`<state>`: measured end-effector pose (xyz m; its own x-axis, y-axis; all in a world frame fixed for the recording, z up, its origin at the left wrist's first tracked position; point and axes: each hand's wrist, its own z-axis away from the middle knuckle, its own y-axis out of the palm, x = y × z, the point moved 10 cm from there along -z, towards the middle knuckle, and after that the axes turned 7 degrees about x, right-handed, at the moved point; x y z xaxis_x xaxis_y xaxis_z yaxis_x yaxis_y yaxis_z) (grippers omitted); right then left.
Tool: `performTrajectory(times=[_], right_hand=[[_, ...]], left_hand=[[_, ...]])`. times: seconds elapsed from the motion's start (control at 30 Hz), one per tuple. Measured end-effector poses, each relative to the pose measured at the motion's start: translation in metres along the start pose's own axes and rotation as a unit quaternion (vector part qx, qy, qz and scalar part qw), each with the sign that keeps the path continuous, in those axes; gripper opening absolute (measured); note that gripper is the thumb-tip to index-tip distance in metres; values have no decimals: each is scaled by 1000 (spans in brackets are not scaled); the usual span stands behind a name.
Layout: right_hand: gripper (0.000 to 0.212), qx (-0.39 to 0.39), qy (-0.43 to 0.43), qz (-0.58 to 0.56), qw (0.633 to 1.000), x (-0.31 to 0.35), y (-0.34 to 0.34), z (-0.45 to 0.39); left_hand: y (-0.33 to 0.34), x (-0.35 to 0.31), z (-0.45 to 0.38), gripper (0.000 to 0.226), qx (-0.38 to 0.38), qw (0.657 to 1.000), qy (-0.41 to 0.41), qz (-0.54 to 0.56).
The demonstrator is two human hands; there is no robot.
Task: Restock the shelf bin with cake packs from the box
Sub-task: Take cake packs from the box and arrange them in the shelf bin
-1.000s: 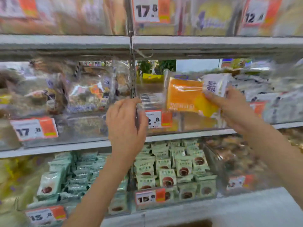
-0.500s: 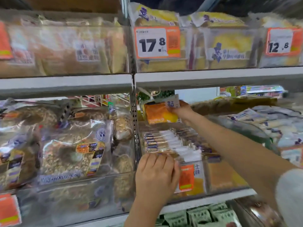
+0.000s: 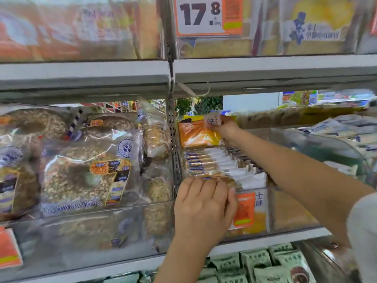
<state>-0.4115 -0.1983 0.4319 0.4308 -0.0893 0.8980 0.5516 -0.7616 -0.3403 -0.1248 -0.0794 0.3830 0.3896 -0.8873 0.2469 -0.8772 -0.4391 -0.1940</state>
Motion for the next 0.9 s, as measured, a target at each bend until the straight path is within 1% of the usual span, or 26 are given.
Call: performTrajectory(times=[0.07,0.2,0.27,0.33,0.47,0.53,0.6,0.67,0.73,0.8,0.83,0.9], right_hand=[[52,12,12,4,1000,-2,3,3],[52,18,27,52,998,-5,8,8],[57,12,25,69,997,-3,8,9],[61,15,32,63,997,-1,6,13],[65,17,58,96,994,11,-6,37],[66,22,54,89,994,21,-10,56],[66,15,17,115,993,35,-17,84],[62,-29,-57,144,988,54,-30,123],[56,-57,-120,108,985,62,-38,167],[50,-50,-142,51,987,52,-38,210],[46,-51,-151,42,986,43,-37,231],[37,-83,-190,65,976,29,-40,274]], left_hand=[[0,1,0,41,-6,1000,-2,1],[-1,1,0,41,-11,1000,-4,-1],[-2,0,1,41,-11,1000,-5,0],[-2,1,0,41,-15,1000,-4,4],[-1,1,0,40,-17,1000,-3,4],[-1,2,-1,40,-13,1000,-3,4],[-1,3,-3,40,4,1000,1,4],[-1,2,-5,40,15,1000,10,-1],[1,1,-8,41,42,999,18,-7],[6,-3,-5,35,75,996,23,-32],[6,-7,0,30,85,994,34,-51],[-3,-26,24,36,94,990,72,-77]])
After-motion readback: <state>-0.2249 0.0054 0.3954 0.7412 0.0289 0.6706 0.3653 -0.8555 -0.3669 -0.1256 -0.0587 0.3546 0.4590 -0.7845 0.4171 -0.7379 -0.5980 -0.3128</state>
